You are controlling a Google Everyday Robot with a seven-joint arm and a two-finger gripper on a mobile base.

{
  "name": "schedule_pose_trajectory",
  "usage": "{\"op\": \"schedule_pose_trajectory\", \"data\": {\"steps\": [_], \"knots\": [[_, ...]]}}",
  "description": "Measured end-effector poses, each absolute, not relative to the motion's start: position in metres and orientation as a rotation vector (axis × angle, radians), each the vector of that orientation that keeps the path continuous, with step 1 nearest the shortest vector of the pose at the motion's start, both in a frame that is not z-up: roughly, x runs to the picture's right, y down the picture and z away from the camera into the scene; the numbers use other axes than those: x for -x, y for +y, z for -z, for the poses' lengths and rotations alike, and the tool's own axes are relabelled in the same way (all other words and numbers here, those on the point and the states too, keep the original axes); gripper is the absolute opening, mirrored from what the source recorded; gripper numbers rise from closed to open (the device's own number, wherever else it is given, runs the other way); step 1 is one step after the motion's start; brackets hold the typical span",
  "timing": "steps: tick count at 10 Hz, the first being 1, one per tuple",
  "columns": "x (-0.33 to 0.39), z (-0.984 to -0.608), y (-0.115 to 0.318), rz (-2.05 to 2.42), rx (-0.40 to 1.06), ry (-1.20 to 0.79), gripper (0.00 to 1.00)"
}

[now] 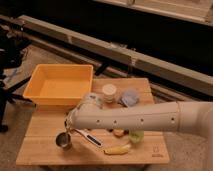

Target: Place fork in metal cup

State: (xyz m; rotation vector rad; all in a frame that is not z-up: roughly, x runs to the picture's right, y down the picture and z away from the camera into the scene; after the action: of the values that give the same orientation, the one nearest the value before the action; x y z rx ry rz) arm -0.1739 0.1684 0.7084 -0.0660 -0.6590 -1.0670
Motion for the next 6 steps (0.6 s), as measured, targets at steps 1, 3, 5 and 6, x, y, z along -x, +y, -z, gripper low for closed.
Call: {"op": "schedule_pose_trajectory", "data": {"steps": [1, 3, 5, 6], "knots": [[0.176, -0.705, 0.171, 1.065, 0.059, -0.656, 0.00], [0.178, -0.700, 0.173, 1.049, 0.041, -0.638, 0.00], [0.185, -0.699, 0.172, 1.035, 0.024, -0.625, 0.00], [0.189, -0.700, 0.169, 1.027, 0.015, -0.621, 0.00]]}}
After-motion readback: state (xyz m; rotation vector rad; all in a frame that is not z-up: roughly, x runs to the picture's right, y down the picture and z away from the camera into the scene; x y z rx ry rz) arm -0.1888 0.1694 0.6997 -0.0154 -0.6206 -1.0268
